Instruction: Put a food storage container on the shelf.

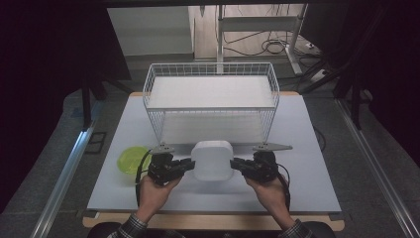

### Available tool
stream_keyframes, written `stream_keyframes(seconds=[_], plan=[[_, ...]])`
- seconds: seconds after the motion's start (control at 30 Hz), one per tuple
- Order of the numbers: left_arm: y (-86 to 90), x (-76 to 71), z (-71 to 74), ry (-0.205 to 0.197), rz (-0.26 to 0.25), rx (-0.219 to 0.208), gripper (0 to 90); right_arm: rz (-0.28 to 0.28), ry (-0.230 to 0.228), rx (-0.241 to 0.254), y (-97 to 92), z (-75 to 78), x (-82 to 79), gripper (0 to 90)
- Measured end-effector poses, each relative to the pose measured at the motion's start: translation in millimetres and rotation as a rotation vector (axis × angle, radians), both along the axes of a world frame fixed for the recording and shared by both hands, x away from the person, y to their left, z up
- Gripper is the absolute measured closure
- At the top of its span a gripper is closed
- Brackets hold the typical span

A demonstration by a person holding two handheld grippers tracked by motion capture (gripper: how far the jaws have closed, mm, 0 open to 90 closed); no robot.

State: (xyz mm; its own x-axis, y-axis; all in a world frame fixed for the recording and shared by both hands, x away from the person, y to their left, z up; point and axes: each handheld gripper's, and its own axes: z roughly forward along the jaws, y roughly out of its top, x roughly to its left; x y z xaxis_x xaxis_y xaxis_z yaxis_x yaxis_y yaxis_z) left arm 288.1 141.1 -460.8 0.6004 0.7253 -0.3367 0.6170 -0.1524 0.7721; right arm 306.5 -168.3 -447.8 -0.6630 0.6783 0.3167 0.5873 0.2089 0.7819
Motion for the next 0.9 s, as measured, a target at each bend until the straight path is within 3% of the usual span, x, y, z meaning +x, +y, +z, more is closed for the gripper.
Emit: stream_keyframes(seconds=[0.33,0.6,0.9], plan=[[6.5,8.1,39.4,-0.086,0.001,0.009,77.8,0.018,-0.074,0.023,3.7,34.7,11.4,79.6],[8.9,15.8,66.9,-0.128,0.002,0.012,78.2,0.022,-0.102,0.05,4.7,56.2,21.6,79.6],[9.8,25.4,96.5,-0.179,0.006,0.017,78.4,0.035,-0.137,0.046,5.7,84.2,35.1,79.4]])
